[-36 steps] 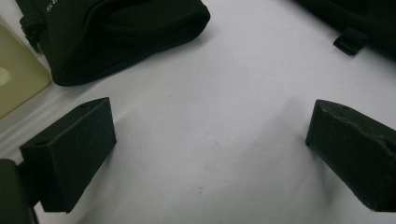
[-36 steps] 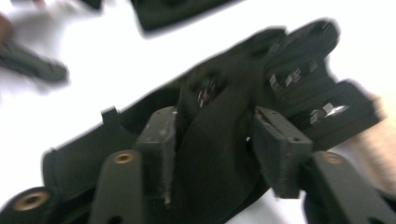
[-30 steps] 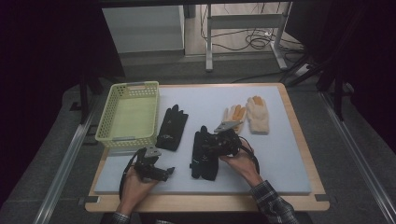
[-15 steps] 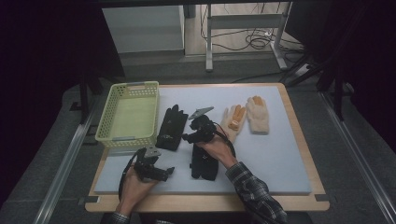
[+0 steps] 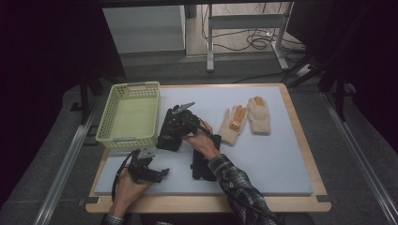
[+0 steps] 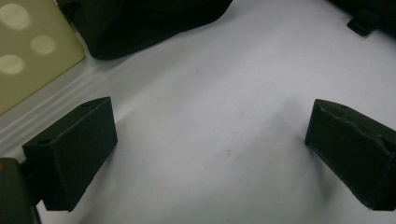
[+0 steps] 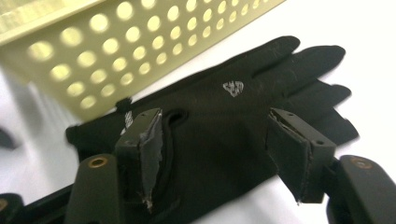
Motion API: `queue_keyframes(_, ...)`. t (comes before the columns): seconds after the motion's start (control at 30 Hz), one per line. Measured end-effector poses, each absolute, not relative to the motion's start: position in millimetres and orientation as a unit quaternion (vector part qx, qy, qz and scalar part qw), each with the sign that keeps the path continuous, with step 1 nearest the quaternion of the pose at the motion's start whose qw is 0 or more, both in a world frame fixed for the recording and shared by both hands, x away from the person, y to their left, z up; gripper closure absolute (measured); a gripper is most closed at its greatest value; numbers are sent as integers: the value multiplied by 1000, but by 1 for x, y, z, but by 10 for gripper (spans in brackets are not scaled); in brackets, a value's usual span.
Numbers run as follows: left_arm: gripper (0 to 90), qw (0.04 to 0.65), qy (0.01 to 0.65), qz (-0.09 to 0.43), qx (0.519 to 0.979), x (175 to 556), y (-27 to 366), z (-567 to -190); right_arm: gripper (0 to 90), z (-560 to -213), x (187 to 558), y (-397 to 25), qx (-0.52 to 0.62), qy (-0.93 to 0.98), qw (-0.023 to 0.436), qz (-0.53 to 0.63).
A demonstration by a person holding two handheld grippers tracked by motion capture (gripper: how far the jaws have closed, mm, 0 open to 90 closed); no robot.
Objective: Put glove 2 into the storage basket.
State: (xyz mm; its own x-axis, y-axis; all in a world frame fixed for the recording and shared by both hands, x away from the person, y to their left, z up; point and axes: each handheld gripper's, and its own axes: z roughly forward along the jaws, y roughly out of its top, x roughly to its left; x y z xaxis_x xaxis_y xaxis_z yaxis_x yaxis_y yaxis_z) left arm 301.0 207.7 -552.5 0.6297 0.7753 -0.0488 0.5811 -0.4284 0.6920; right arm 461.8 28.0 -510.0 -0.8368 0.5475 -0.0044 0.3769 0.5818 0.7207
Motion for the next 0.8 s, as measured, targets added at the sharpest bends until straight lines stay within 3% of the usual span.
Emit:
queue_keyframes(0.27, 23, 348, 404, 138, 835, 301, 208, -553, 302, -531, 477, 51, 261, 898, 127, 331)
queue_keyframes(0.4, 21, 347, 403, 138, 835, 301, 208, -553, 437, -534, 477, 49, 264, 895, 135, 334)
queue_keyframes(0.5, 20, 347, 403, 138, 835, 301, 208, -553, 660, -531, 474, 49, 257, 897, 148, 328)
queue_keyframes(0.57, 20, 347, 403, 138, 835, 301, 208, -553, 746, -529, 470, 51, 247, 902, 165, 313)
queue_keyframes(0.8, 21, 349, 404, 138, 835, 301, 208, -553, 783, -517, 466, 42, 237, 902, 162, 321)
